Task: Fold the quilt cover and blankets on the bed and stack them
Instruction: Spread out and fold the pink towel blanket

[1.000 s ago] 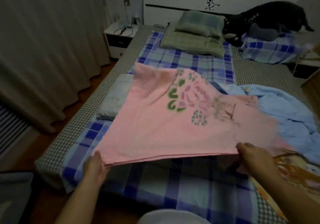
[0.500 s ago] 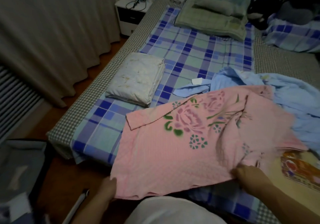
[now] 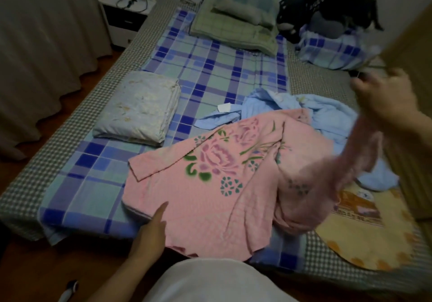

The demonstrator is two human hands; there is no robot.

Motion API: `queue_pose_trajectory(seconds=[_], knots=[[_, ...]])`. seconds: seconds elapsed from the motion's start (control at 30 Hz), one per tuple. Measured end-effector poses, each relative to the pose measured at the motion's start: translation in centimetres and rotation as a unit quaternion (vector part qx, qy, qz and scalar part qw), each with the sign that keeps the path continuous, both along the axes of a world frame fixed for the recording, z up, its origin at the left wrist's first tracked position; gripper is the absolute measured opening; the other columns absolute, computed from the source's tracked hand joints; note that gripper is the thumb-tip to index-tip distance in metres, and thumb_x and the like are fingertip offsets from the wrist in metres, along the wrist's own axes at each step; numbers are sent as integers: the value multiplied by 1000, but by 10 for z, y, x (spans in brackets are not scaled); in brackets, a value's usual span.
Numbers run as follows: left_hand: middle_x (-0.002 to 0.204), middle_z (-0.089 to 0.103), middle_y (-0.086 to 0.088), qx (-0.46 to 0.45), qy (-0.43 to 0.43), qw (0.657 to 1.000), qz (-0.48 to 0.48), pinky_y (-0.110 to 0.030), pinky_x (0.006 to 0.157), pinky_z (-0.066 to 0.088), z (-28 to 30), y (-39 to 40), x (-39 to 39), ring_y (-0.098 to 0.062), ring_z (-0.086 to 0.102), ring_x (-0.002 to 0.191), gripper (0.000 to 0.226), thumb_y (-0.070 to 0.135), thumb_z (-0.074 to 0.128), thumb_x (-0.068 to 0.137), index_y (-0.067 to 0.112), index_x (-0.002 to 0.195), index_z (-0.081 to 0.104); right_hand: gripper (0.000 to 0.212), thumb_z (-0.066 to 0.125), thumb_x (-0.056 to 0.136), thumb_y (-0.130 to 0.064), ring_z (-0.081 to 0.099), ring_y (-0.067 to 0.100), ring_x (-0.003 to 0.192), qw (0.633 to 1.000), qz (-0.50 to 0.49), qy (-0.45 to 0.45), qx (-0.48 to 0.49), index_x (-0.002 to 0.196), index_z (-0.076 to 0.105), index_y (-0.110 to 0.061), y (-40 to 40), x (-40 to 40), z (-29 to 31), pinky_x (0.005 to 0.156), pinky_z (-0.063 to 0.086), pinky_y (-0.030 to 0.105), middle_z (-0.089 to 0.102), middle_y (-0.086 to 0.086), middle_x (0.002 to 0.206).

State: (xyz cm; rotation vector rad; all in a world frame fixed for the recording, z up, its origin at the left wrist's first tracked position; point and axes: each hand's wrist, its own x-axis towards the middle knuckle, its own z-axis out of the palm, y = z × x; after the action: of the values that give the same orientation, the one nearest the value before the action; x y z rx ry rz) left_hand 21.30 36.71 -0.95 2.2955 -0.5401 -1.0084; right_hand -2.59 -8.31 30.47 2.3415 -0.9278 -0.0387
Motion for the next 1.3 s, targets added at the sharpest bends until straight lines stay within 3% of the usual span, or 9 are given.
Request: queue_pose_trajectory(seconds=[0.1, 0.2, 0.33, 0.57, 0.77, 0.87, 1.0, 1.17, 1.3], knots=[[90, 71, 8, -106, -13, 994, -37, -31, 78, 53, 22, -12, -12, -8, 63, 76, 52, 13, 50, 101, 64, 101, 58, 35, 58, 82, 0, 62, 40, 80, 958, 270, -95, 37, 117, 61, -4, 88, 109, -16, 76, 47, 48, 63, 22, 105], [96, 69, 28, -173, 21, 985, -15, -12, 77, 48, 51, -17, -20, 7, 63, 89, 42, 4, 52, 98, 41, 93, 70, 35, 56, 87, -1, 60, 36, 89, 868, 374, -45, 324, 121, 65, -8, 211, 170, -87, 73, 46, 43, 64, 15, 104], [77, 67, 8, -168, 47, 984, 20, -8, 67, 46, 84, -3, -22, 4, 63, 74, 37, -9, 56, 88, 27, 80, 60, 20, 51, 98, -26, 54, 28, 61, 812, 459, -57, 356, 94, 65, -13, 301, 167, -177, 61, 44, 38, 59, 6, 81], [80, 77, 8, -159, 139, 977, 13, -37, 74, 57, 85, 20, -32, -6, 72, 81, 18, 34, 71, 64, 24, 78, 71, 34, 40, 104, -40, 54, 31, 65, 798, 326, -152, 483, 82, 52, -17, 339, 162, -212, 63, 44, 40, 60, 6, 76], [64, 69, 22, -141, 88, 984, 68, -27, 58, 51, 72, 19, -39, 2, 63, 59, 16, 14, 61, 77, 26, 66, 63, 27, 44, 101, -33, 55, 20, 88, 705, 229, -246, 625, 91, 61, -16, 350, 166, -210, 85, 45, 39, 59, 3, 89], [69, 73, -8, -209, 183, 948, 154, -36, 64, 51, 76, 15, -40, -15, 65, 63, 32, 36, 65, 69, 6, 73, 74, 14, 53, 98, -25, 54, 14, 97, 708, 155, -394, 565, 101, 64, -17, 332, 142, -214, 89, 44, 35, 57, -3, 99], [83, 75, -22, -256, 261, 913, 180, -38, 70, 51, 88, 8, -43, -28, 69, 73, 26, 28, 67, 73, 8, 83, 79, 23, 59, 87, -18, 56, 8, 98, 719, 167, -316, 596, 110, 62, -19, 318, 90, -216, 86, 47, 31, 57, -10, 102], [91, 77, 1, -259, 163, 951, 40, -31, 84, 55, 95, 1, -48, -10, 72, 87, 21, 31, 66, 81, 19, 94, 77, 58, 63, 86, -7, 53, 13, 123, 635, 153, -307, 692, 141, 49, -20, 331, 69, -214, 104, 43, 27, 53, -8, 130], [108, 74, -17, -293, 314, 898, 100, -39, 93, 51, 103, -7, -50, -27, 69, 104, 38, 38, 54, 97, 7, 106, 75, 55, 68, 87, -35, 56, 6, 120, 631, 106, -324, 696, 139, 54, -24, 321, 67, -210, 102, 45, 28, 59, -13, 128]])
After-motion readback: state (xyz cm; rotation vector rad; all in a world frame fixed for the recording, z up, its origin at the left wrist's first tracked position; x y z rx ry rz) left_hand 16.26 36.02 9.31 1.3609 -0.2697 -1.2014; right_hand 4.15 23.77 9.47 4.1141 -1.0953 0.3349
